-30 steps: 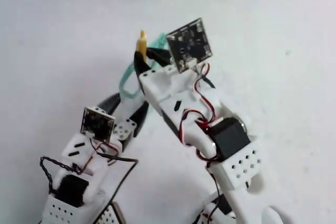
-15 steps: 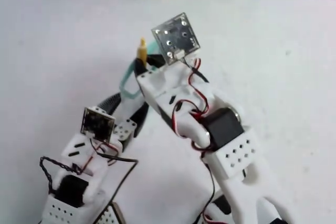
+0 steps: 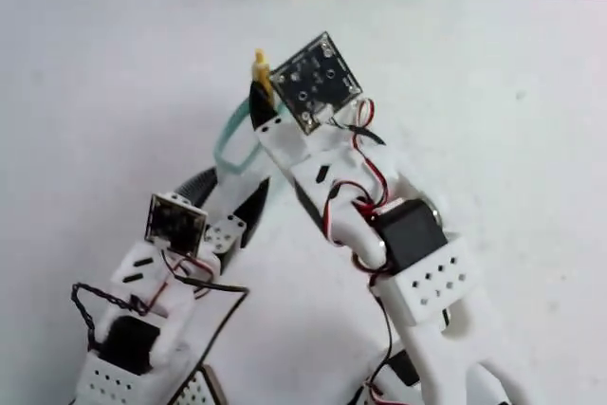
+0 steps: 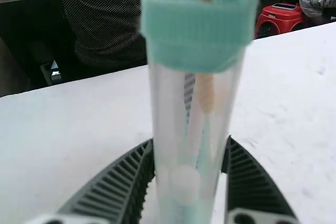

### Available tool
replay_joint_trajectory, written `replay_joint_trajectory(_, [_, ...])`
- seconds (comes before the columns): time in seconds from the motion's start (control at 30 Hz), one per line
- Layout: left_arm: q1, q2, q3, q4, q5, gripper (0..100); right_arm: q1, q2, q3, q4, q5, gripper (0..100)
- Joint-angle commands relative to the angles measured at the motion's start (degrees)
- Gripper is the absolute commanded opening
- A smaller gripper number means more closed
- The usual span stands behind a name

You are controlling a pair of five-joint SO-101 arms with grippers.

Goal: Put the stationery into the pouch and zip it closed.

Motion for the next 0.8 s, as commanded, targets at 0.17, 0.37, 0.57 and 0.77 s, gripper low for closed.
replay_joint_trajectory(0.17, [-0.4,-0.48,-0.7,-1.41,0.09,21,0.04,-2.07,9.05,-4.18,0.53,1.7])
replay_joint_trajectory(0.37, [-0.4,-0.48,-0.79,-1.41,0.09,21,-0.04,-1.98,8.0,-0.31,-1.41,1.8])
replay_joint_trajectory(0.57, [-0.4,-0.48,-0.62,-1.41,0.09,21,-1.71,-2.07,0.62,5.58,-2.81,12.5])
replay_joint_trajectory(0.77, [-0.4,-0.48,-0.62,-1.41,0.09,21,-4.18,-2.07,-3.87,8.57,-2.81,13.0])
